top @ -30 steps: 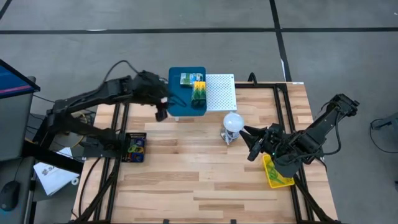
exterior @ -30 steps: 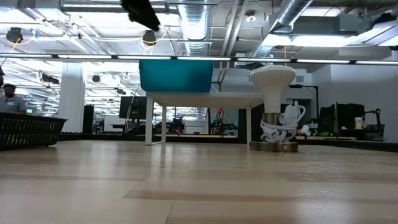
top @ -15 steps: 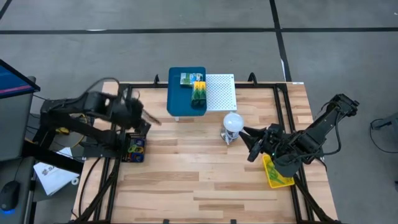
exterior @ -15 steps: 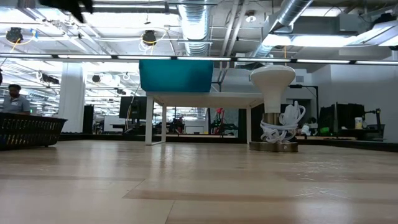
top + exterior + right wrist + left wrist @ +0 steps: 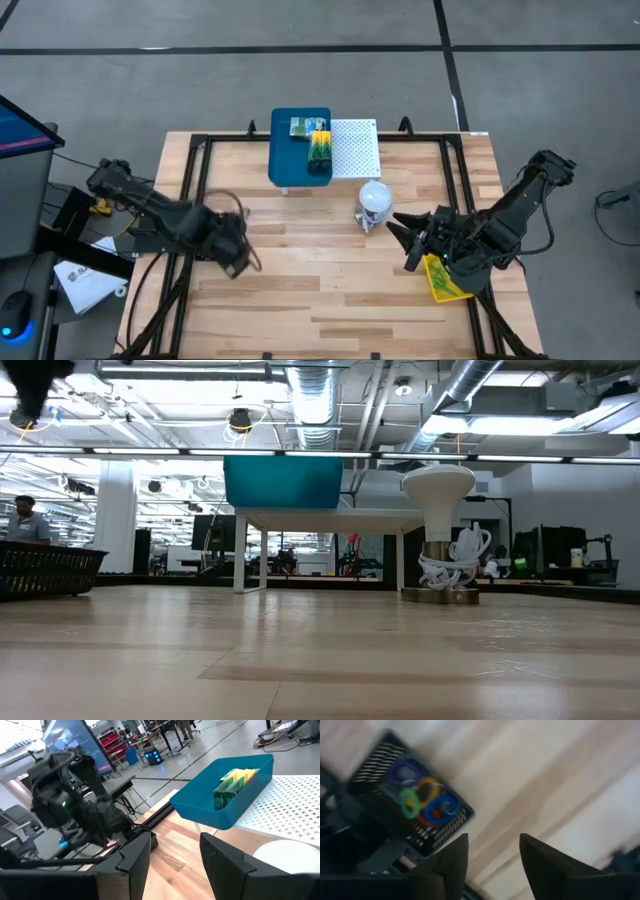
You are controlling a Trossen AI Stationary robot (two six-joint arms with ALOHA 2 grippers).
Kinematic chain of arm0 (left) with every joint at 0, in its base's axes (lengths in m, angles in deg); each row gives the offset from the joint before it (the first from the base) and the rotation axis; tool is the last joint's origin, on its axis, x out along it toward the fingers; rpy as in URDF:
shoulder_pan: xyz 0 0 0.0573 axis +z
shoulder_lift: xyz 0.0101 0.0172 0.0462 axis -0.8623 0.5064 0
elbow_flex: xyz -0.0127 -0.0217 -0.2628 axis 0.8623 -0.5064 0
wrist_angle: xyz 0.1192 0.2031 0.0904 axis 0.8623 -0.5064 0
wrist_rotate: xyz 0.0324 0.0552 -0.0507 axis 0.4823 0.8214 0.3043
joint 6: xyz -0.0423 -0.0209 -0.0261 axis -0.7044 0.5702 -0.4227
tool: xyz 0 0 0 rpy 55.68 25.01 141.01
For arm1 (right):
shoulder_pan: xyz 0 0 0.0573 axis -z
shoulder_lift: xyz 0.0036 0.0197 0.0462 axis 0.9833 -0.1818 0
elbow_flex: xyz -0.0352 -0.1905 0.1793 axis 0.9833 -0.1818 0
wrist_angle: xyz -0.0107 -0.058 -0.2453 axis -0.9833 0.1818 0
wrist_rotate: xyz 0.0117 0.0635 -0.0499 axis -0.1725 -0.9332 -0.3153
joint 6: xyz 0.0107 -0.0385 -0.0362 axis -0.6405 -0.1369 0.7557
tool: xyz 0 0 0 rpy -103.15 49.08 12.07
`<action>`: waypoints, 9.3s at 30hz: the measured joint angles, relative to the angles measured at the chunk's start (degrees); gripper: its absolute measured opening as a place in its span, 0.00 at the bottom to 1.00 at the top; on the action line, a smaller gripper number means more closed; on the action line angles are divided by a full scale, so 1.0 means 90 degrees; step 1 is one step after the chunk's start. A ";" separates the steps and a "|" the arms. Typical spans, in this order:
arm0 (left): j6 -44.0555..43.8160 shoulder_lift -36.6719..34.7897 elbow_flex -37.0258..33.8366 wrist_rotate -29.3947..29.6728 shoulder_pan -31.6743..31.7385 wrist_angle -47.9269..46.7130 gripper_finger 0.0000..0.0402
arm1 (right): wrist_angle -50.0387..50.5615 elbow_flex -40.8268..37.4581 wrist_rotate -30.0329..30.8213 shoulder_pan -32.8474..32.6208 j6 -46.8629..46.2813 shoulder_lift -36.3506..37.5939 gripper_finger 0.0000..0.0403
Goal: Pick & Place Office Desk Supplies
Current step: Put the black bin with spring keychains on the shelf
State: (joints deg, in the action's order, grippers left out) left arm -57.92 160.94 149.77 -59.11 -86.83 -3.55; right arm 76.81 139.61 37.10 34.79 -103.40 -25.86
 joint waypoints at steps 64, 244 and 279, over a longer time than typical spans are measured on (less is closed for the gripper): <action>-0.3640 -0.0328 -0.4012 0.0514 0.0544 0.3265 0.32 | -0.0017 0.0002 -0.0374 -0.0483 0.0065 0.0049 0.42; 0.8060 0.3072 0.4559 0.0974 -0.0842 -0.0772 0.00 | 0.4434 0.7604 -0.8354 0.2723 1.1448 -0.5593 0.33; 0.8204 0.2623 0.4567 0.1334 -0.0881 -0.0628 0.00 | 0.4124 0.7757 -0.8229 0.2796 1.1808 -0.5586 0.02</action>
State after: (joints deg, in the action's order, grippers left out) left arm 15.92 184.55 190.87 -47.11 -94.76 -9.21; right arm 113.93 209.42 -36.96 59.95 2.87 -76.13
